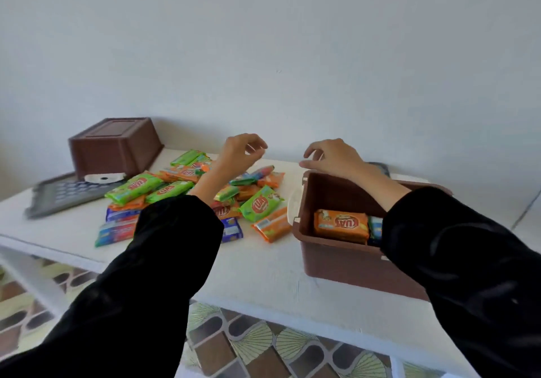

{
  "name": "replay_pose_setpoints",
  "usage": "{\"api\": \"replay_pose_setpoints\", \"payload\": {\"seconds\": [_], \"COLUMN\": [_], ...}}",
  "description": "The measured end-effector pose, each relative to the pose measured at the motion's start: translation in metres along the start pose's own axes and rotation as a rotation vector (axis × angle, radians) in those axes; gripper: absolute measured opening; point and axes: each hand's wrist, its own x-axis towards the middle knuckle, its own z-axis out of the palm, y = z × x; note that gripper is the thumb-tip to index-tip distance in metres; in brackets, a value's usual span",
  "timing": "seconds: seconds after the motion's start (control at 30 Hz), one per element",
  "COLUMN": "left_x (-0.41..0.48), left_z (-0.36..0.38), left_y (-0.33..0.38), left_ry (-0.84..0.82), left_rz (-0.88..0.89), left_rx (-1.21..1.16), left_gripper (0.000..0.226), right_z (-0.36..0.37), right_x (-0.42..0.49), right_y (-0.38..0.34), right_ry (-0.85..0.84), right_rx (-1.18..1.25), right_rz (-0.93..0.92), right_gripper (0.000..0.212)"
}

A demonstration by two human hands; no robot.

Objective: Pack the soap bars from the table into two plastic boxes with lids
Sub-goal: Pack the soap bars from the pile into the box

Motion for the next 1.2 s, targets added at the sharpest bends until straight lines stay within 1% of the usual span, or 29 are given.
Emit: {"api": "replay_pose_setpoints", "payload": {"seconds": [0.13, 0.2, 0.23, 0.3, 0.37, 0.4, 0.47, 0.57, 0.6, 0.67, 0.77, 0.9, 0.97, 1.03, 1.1, 1.2], "left_x": [-0.042, -0.070, -0.084, -0.106, -0.121, -0.125, -0.128, -0.125, -0.123, -0.118, -0.115, -0.114, -0.117, -0.119, -0.122, -0.129], "left_z": [-0.046, -0.058, -0.061, -0.062, -0.057, -0.053, -0.042, -0.026, -0.023, -0.021, -0.026, -0.039, -0.048, -0.053, -0.052, -0.043], "left_y": [-0.080, -0.113, -0.126, -0.145, -0.154, -0.158, -0.160, -0.162, -0.161, -0.160, -0.159, -0.165, -0.161, -0.157, -0.154, -0.154], "left_ry": [0.071, 0.065, 0.045, -0.047, -0.147, -0.172, -0.194, -0.227, -0.246, -0.254, -0.291, -0.476, -0.537, -0.541, -0.528, -0.406], "left_rz": [-0.358, -0.492, -0.559, -0.712, -0.834, -0.867, -0.868, -0.878, -0.885, -0.898, -0.901, -0.813, -0.780, -0.756, -0.717, -0.682], "left_rx": [0.137, 0.223, 0.259, 0.307, 0.311, 0.309, 0.330, 0.379, 0.416, 0.481, 0.475, 0.535, 0.526, 0.502, 0.526, 0.545], "left_gripper": [0.019, 0.026, 0.031, 0.044, 0.061, 0.068, 0.079, 0.092, 0.093, 0.088, 0.081, 0.087, 0.085, 0.081, 0.079, 0.077], "right_z": [0.050, 0.082, 0.099, 0.130, 0.156, 0.168, 0.186, 0.201, 0.203, 0.205, 0.205, 0.202, 0.198, 0.195, 0.195, 0.201], "right_x": [0.029, 0.033, 0.034, 0.032, 0.029, 0.026, 0.022, 0.018, 0.017, 0.018, 0.016, 0.008, 0.008, 0.010, 0.010, 0.007], "right_y": [-0.073, -0.101, -0.111, -0.125, -0.131, -0.131, -0.127, -0.115, -0.111, -0.107, -0.106, -0.105, -0.108, -0.113, -0.118, -0.127], "right_ry": [-0.080, -0.144, -0.178, -0.249, -0.357, -0.418, -0.501, -0.502, -0.493, -0.485, -0.482, -0.406, -0.399, -0.441, -0.507, -0.537], "right_rx": [0.070, 0.072, 0.060, 0.041, 0.031, 0.021, -0.049, -0.191, -0.220, -0.270, -0.308, -0.262, -0.217, -0.207, -0.200, -0.164], "right_rz": [-0.174, -0.235, -0.263, -0.316, -0.350, -0.356, -0.364, -0.424, -0.449, -0.493, -0.528, -0.520, -0.497, -0.474, -0.446, -0.403], "right_gripper": [0.033, 0.033, 0.034, 0.036, 0.044, 0.050, 0.063, 0.072, 0.071, 0.068, 0.065, 0.062, 0.061, 0.066, 0.073, 0.074]}}
